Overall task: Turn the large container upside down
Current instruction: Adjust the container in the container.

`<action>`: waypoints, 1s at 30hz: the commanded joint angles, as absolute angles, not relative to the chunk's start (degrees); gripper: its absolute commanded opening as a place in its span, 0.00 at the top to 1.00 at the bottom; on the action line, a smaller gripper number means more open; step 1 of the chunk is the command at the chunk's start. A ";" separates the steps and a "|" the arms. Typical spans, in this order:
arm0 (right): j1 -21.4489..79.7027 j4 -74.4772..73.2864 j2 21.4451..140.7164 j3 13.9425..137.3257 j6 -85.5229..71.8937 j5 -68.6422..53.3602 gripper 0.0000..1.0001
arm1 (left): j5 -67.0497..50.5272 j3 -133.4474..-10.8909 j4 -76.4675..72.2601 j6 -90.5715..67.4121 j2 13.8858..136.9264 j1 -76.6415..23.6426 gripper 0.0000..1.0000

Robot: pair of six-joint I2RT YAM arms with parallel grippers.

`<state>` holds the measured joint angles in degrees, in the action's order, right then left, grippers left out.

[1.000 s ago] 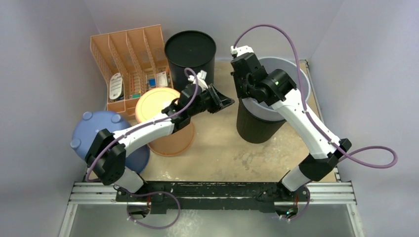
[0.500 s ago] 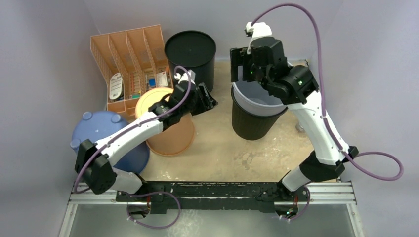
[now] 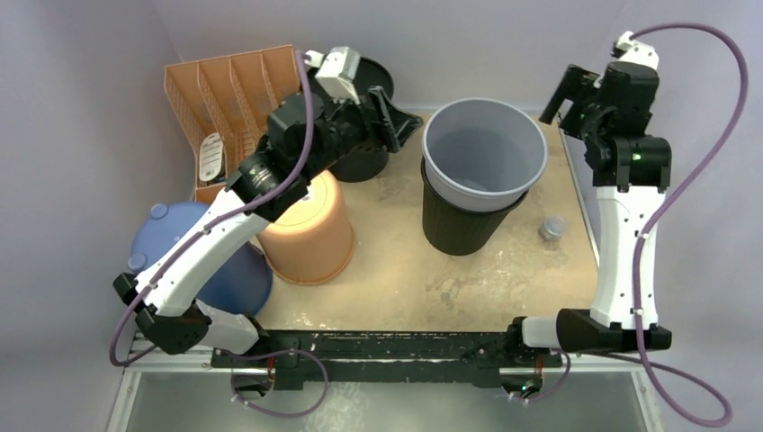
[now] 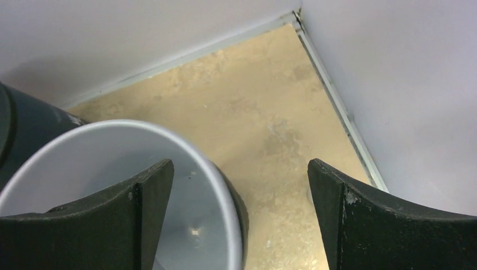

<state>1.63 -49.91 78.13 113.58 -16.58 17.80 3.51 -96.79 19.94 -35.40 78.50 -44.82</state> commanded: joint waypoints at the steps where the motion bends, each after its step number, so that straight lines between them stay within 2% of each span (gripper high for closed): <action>1: -7.59 -43.80 74.74 107.63 -17.78 2.55 0.09 | -1.86 -105.12 22.88 -27.08 85.15 -49.17 0.31; 7: -11.51 -40.67 70.20 97.23 -20.24 -9.40 0.09 | -3.34 -117.63 29.56 -22.15 94.12 -54.06 0.31; 18: -11.44 -28.37 63.34 83.83 -31.03 -31.95 0.06 | -3.55 -125.45 35.99 -17.37 99.68 -56.87 0.30; 24: -11.22 -20.67 61.17 78.21 -38.75 -38.96 0.06 | 1.17 -127.36 39.96 -12.23 101.21 -59.78 0.29; 30: -10.50 -21.01 61.45 76.82 -39.22 -39.68 0.05 | 4.30 -131.51 42.57 -9.28 104.82 -61.94 0.29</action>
<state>-11.25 -25.21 62.37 77.84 -36.42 -34.17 0.99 -127.68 41.34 -12.99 103.09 -60.86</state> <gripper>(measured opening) 0.945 0.704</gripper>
